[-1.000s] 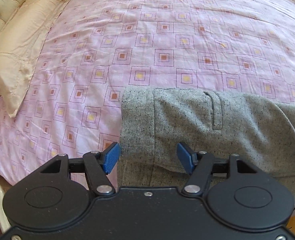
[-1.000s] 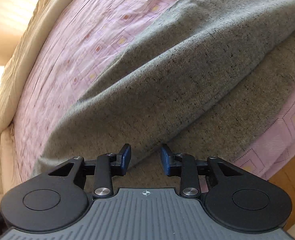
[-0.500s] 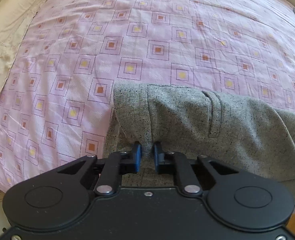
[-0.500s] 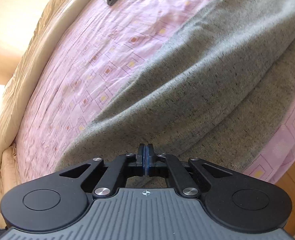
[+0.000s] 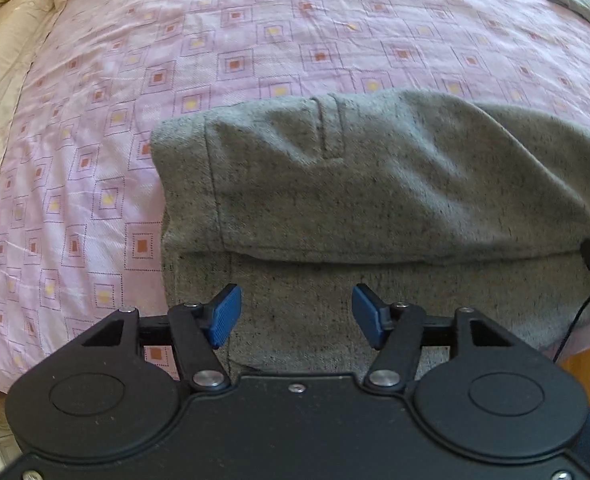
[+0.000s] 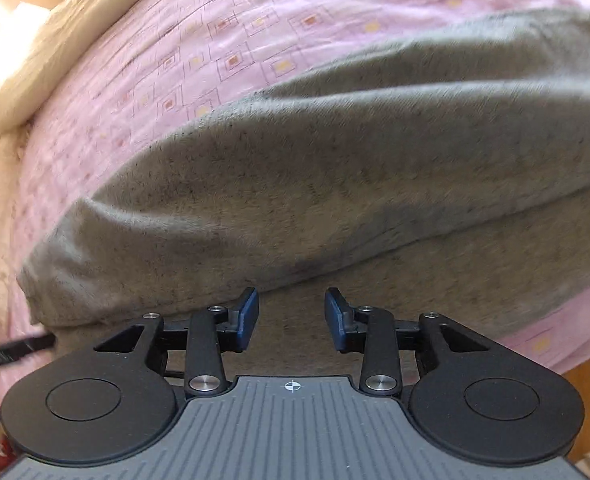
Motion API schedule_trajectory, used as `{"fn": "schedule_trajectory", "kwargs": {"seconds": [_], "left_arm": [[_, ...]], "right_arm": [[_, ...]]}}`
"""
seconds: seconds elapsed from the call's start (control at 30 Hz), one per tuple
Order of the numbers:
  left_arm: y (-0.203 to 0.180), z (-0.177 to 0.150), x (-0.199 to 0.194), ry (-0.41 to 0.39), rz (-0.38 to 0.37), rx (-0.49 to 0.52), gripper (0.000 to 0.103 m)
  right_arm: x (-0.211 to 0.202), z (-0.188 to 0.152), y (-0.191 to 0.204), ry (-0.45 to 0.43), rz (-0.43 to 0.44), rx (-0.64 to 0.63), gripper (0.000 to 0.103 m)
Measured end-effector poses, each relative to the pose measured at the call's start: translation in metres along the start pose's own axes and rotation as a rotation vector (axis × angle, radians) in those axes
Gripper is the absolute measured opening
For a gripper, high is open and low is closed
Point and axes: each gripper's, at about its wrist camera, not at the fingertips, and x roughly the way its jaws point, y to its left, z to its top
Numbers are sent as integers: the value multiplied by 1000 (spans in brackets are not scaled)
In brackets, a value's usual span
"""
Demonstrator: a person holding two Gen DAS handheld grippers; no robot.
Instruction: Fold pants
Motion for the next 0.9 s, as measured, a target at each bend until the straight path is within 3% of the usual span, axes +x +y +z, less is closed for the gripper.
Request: {"fn": "schedule_trajectory", "kwargs": {"seconds": [0.1,0.17,0.23,0.37,0.43,0.57,0.73,0.9], "left_arm": [[-8,-4,-4,-7,5,44,65],[-9,-5,-8,-18,-1,57,65],[-10,-4,-11,-22,-11,70,65],[-6,-1,-10,-9,-45,35,65],[-1,1,-8,8,-65,-23,65],[11,5,-4,14,-96,-175,75],[31,12,8,-1,-129,-412,80],[36,21,28,25,-115,-502,85]], "right_arm": [[-3,-3,-29,-125,130,320,35],[-8,-8,-42,-210,148,459,36],[-6,-8,-50,-220,142,532,36],[-5,-3,-52,-170,168,559,33],[-12,3,-45,-192,98,513,2],[-36,8,-23,-212,64,358,2],[-59,2,-16,-227,69,335,2],[-67,6,-8,-220,62,297,2]]}}
